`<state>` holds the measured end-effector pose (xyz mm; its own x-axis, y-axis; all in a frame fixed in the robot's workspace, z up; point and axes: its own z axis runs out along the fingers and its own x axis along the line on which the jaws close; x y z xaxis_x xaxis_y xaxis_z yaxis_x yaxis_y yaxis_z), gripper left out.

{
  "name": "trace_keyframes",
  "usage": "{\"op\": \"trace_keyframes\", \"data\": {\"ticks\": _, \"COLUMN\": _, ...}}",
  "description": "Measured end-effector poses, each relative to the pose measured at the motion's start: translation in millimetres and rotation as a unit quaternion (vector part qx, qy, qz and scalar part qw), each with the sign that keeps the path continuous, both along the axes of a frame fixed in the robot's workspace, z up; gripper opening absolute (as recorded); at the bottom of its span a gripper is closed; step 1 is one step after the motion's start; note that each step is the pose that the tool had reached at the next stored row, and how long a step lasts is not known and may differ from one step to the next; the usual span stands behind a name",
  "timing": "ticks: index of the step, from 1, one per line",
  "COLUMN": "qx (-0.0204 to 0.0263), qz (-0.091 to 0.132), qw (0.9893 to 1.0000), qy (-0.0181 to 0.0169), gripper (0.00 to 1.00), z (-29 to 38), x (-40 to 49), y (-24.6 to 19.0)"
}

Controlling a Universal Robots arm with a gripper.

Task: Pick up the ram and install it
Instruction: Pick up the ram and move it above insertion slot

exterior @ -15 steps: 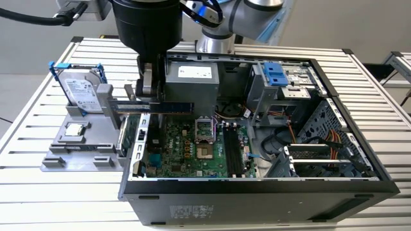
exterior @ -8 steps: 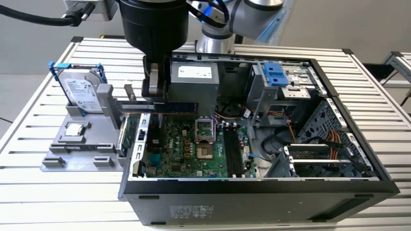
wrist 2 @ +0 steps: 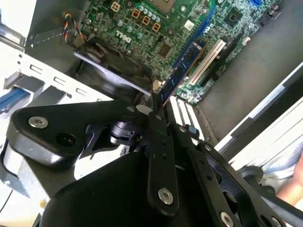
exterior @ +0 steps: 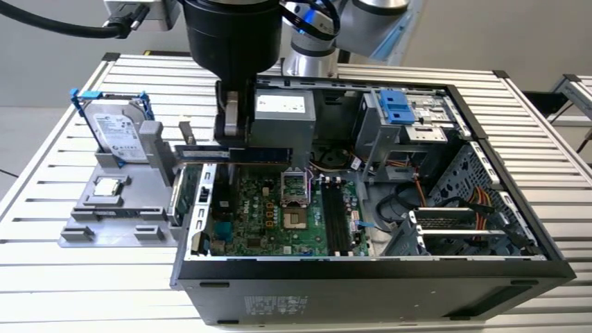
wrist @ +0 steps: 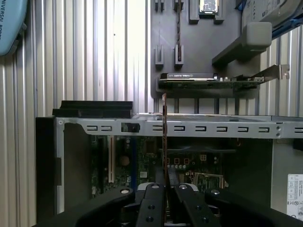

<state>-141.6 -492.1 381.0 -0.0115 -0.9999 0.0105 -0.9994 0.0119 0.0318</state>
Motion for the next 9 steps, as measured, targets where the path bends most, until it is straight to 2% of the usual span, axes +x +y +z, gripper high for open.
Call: {"op": "trace_keyframes", "data": {"ticks": 9, "qx": 0.0, "qz": 0.0, "qw": 1.0, "qy": 0.0002, "gripper": 0.0, "z": 0.0, "x": 9.2, "y": 0.0}}
